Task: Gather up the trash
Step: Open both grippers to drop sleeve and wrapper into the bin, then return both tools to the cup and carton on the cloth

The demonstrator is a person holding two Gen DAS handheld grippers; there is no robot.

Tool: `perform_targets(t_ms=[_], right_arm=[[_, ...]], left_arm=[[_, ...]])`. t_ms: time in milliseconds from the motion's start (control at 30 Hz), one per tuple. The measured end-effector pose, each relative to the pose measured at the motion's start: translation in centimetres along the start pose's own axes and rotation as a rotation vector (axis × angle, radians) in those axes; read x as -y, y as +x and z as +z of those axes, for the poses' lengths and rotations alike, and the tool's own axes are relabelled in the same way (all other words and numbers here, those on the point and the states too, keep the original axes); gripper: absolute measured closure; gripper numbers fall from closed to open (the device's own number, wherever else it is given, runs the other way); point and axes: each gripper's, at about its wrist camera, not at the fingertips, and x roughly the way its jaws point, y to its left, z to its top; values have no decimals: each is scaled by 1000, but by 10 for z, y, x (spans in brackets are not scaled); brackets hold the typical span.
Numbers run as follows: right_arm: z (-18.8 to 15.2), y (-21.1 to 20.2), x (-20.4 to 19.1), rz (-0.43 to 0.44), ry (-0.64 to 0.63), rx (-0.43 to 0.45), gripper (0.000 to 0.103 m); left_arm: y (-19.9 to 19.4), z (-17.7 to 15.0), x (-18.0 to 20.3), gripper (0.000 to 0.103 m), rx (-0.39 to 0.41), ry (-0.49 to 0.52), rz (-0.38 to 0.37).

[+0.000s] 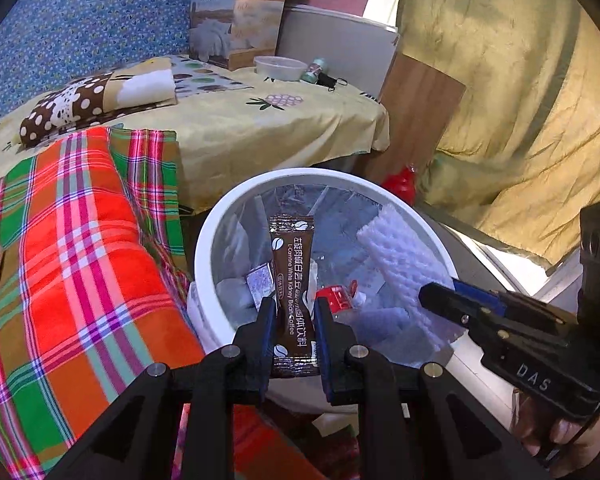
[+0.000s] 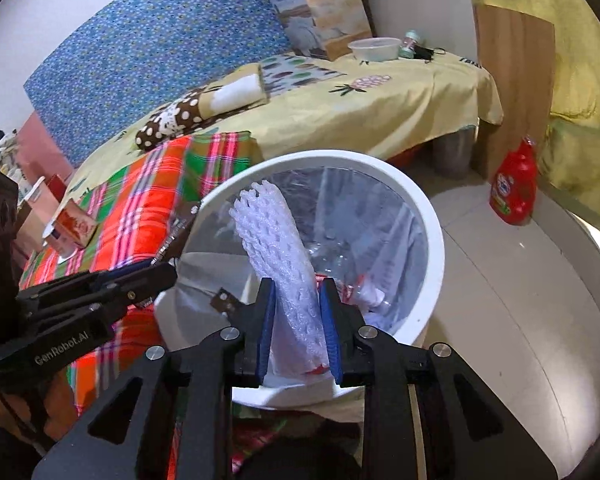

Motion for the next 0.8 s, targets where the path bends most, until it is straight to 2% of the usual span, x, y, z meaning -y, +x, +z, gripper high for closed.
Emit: perform_targets(t_ms=[33, 133, 167, 467, 800], right_arm=[[0, 0, 0, -3, 0, 1, 74], [0, -2, 0, -5, 1, 7, 68], [0, -2, -1, -6, 2, 9, 63], [1, -8, -5, 3, -11, 21, 62], [0, -23, -37, 54, -75, 48, 62]], left_arm=[[1, 1, -1, 82, 3, 0, -1], [0, 3, -2, 67, 12, -10, -16], [0, 4, -3, 66, 13, -14, -21], [-19, -1, -12, 65, 26, -47, -31], [-58, -19, -30, 66, 63, -101, -10]])
